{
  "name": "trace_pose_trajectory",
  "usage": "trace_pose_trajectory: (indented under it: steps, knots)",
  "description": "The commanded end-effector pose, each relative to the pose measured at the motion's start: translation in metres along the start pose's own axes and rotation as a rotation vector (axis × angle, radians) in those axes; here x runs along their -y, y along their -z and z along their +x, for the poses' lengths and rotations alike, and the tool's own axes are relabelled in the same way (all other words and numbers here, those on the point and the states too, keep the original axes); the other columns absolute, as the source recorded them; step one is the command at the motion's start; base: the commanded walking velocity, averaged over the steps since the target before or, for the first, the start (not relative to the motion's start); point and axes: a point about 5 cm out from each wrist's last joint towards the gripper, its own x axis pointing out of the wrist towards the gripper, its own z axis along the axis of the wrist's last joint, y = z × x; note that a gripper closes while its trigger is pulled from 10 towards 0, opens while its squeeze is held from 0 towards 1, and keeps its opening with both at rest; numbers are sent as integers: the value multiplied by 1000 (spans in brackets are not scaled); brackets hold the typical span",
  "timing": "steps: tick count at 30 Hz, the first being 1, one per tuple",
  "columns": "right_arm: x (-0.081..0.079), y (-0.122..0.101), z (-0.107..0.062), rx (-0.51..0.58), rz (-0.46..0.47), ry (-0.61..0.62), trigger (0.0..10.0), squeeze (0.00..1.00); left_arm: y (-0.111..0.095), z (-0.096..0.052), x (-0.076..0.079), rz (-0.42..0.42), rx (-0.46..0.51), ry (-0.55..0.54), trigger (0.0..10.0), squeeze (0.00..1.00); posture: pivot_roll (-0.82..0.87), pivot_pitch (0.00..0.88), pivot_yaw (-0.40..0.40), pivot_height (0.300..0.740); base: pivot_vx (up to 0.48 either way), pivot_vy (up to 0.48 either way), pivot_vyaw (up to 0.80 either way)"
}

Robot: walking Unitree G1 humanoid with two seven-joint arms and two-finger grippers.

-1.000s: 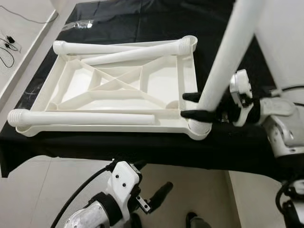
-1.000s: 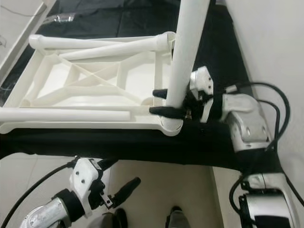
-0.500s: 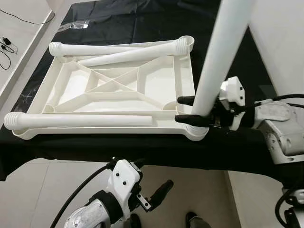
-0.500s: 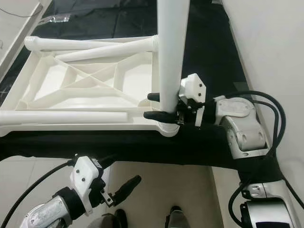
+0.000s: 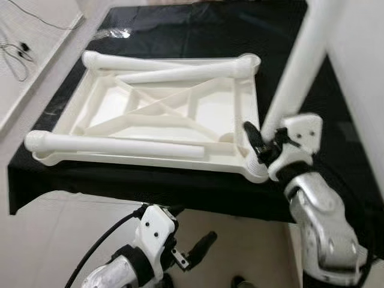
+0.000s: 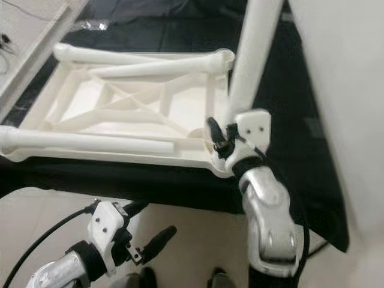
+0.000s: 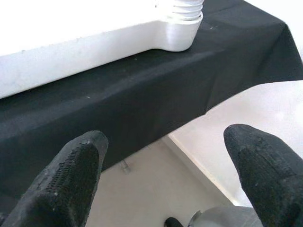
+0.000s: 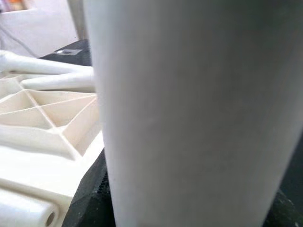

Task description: Building children table

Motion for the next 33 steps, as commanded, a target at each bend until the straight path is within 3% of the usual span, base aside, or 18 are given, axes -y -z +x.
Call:
trace_pose_trajectory:
  steps: [1,11,12,19,21,26,33]
  knots:
    - [1,47,-1,-202,33,63,10000,0,6,-1,-1,-17,-18,0,10000,0,9,304,91,740,0,0,0]
    - [-13,40,1,-143,55,95,10000,0,9,3,-8,-12,-16,-10,10000,0,9,282,101,740,0,0,0]
    - [-15,36,0,-91,21,53,10000,0,9,3,-9,-8,-16,-11,10000,0,10,276,105,740,0,0,0]
    - [-18,28,3,-7,-90,-70,10000,0,10,4,-10,-4,-16,-11,10000,0,7,273,107,740,0,0,0]
    - [-20,25,6,41,-158,-163,10000,0,10,4,-11,-2,-14,-9,10000,0,9,274,106,740,0,0,0]
    - [-18,22,8,67,-229,-262,10000,0,10,4,-11,-1,-11,-9,10000,0,10,274,106,740,0,0,0]
    - [-15,28,12,15,-208,-335,10000,0,11,4,-10,-3,-8,-8,10000,0,9,279,103,740,0,0,0]
